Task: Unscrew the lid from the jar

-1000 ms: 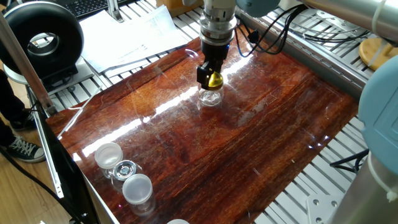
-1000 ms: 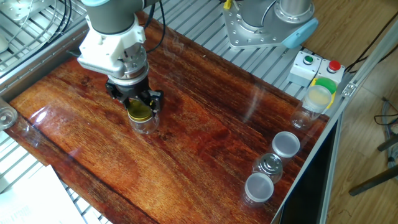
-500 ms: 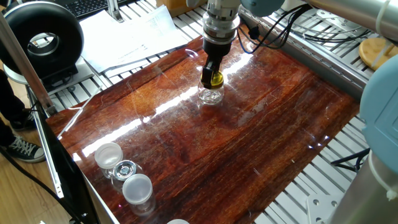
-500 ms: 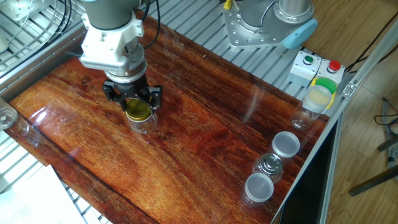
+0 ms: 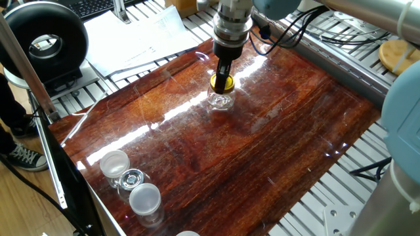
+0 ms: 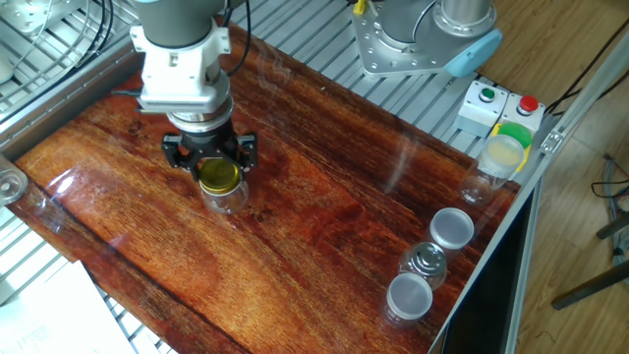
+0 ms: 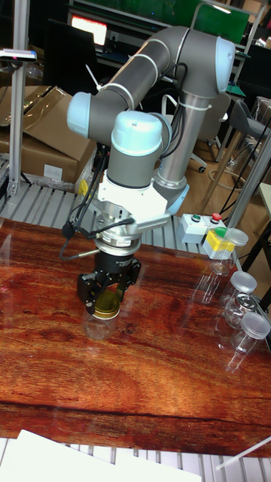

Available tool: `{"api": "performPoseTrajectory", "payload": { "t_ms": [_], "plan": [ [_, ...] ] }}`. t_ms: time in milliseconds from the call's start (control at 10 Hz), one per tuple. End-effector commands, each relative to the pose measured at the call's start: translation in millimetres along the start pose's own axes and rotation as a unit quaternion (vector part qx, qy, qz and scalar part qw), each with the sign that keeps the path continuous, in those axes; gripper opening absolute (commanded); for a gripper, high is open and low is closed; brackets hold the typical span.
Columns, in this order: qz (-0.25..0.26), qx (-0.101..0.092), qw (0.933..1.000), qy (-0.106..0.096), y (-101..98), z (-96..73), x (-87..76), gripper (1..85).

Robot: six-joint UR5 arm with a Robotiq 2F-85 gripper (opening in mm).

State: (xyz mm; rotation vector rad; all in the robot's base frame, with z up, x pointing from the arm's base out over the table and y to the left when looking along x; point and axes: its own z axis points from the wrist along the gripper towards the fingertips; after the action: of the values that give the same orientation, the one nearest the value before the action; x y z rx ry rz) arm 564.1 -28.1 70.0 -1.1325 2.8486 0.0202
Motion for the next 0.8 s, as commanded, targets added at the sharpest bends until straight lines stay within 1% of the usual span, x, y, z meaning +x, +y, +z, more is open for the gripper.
{"api": "performPoseTrajectory", "payload": {
  "t_ms": [0,100,200,300,400,500,600,700],
  "plan": [
    [-0.062,0.011,0.998,0.002,-2.6,-1.7,-0.1,66.0],
    [-0.077,0.018,0.9968,0.002,-3.0,-0.4,-3.0,66.0],
    [-0.09,0.022,0.9957,-0.002,-0.1,2.2,-8.8,65.3],
    [-0.101,0.022,0.9947,-0.007,4.8,4.6,-14.4,65.0],
    [-0.117,0.021,0.9928,-0.011,5.0,3.5,-16.0,65.3],
    [-0.138,0.018,0.9902,-0.009,1.4,-2.1,-10.5,66.3],
    [-0.158,0.014,0.9873,0.001,-3.3,-8.6,0.2,71.7],
    [-0.165,0.013,0.9863,0.006,-4.4,-10.3,6.3,75.7]
  ]
}}
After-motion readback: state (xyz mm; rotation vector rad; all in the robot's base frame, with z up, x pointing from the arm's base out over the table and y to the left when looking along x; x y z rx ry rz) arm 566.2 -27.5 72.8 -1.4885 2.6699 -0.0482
